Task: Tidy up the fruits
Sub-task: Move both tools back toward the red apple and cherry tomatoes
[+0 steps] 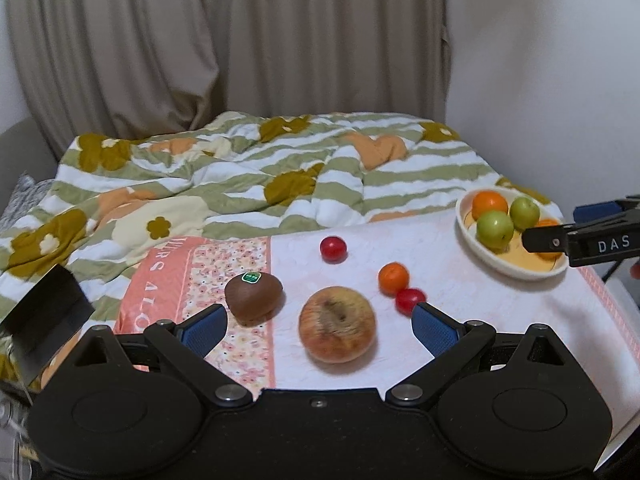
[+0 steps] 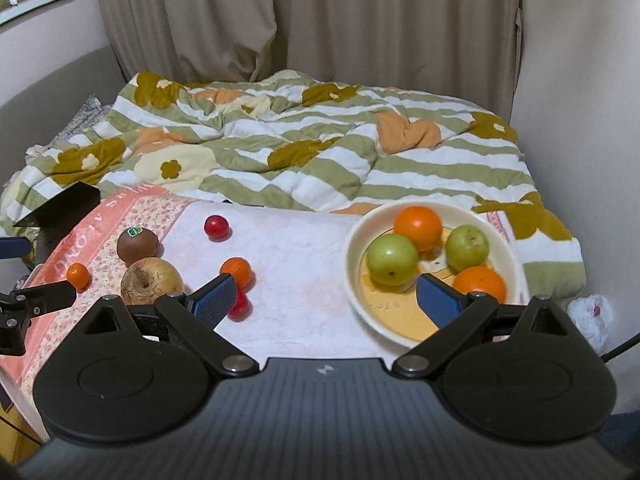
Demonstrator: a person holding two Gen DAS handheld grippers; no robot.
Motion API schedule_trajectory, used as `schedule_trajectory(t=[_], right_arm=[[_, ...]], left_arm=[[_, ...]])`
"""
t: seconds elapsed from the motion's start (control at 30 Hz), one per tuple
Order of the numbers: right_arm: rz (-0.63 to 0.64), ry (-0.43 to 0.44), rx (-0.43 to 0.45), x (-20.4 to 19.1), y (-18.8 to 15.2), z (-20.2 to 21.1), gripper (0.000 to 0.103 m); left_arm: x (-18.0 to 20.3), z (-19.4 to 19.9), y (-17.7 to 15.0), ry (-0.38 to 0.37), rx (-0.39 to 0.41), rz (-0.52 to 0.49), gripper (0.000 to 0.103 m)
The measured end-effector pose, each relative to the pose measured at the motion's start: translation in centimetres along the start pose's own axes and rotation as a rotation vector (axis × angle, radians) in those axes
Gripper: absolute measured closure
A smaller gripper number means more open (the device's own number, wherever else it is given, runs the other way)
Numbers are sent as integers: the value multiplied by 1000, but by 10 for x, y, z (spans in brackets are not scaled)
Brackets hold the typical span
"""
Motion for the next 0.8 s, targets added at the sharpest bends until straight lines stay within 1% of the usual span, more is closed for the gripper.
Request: schedule_trajectory(t=[0.13,0.3,0.37,0.5,0.63,0.8], right_arm=[[5,-17,-13,-19,-7,-19,0],[34,-26,-32,-37,-13,-49,0],[41,-24,-44,-43,-17,-61,0],[49,-7,-82,-50,-20,-84,0],[79,-2,-109,-53,-20,-106,0],[89,40,-132,-53,-14,-124,0]], left_arm=[[-11,-21,-7,-59,-18,-53,2],[-16,-49,-16,-133,-46,-120,2],[-16,-61,-19,-151,-59,-150,2],[-12,-81,-24,-172,-80,-187,3],[-6,-96,-27,-189,-94,-185,3],[2,-109,-26,-184,-119,-165,4]])
Point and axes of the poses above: each gripper's, at about its wrist camera, not at the fingertips, and z roughly against the way its jaws point, x to its right, y to its top, the point moved 5 cm from there along -z, roughly the way its jaws point, and after that the axes turned 3 degrees about -z, right-handed, at the moved point
